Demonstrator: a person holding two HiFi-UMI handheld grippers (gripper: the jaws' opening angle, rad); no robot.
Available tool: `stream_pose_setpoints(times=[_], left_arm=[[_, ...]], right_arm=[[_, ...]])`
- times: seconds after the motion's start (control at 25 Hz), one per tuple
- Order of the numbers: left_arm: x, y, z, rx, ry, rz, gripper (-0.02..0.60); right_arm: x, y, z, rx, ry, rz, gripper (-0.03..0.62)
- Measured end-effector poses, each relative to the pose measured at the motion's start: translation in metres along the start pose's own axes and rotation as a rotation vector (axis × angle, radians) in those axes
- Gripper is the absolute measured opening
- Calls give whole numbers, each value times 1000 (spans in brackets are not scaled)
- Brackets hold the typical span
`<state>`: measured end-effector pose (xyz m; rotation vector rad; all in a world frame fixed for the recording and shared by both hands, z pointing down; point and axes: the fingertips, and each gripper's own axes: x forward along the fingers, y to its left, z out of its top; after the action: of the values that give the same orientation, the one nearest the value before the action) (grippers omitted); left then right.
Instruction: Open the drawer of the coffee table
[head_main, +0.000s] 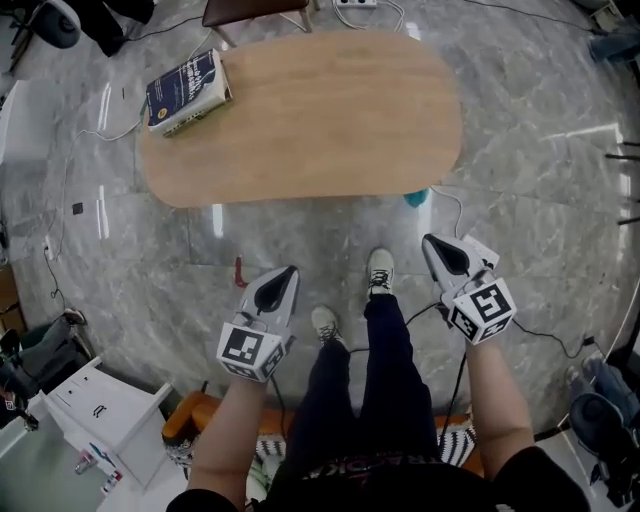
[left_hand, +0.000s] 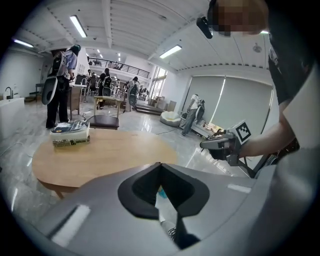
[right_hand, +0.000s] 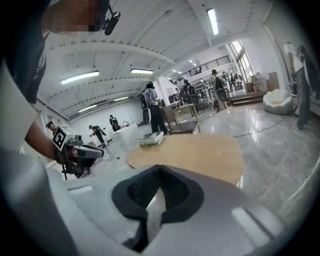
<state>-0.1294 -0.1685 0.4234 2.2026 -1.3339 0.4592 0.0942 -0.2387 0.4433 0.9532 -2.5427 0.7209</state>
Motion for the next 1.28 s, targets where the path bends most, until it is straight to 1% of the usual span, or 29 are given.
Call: stream_pose_setpoints(times=[0.16, 0.28, 0.56, 0.84, 1.0, 1.16, 1.28], left_arm=[[34, 22, -25, 0, -17, -2, 6], [56, 34, -51, -6, -32, -11, 6], [96, 68, -121, 11, -47, -32, 6], [158, 108, -180, 53, -99, -42, 6], [201, 129, -210, 88, -139, -47, 6], [228, 145, -239, 108, -180, -50, 6], [244, 158, -253, 117, -203, -50, 6]], right_arm=[[36, -17, -33, -30, 35, 7, 2], [55, -27, -57, -51, 39, -4, 2], [86, -55, -118, -28, -3, -66, 2], [121, -114, -179, -55, -51, -139, 3], [148, -152, -217, -81, -72, -159, 23], [169, -182, -253, -99, -98, -188, 41], [181, -206, -264, -125, -121, -230, 90]])
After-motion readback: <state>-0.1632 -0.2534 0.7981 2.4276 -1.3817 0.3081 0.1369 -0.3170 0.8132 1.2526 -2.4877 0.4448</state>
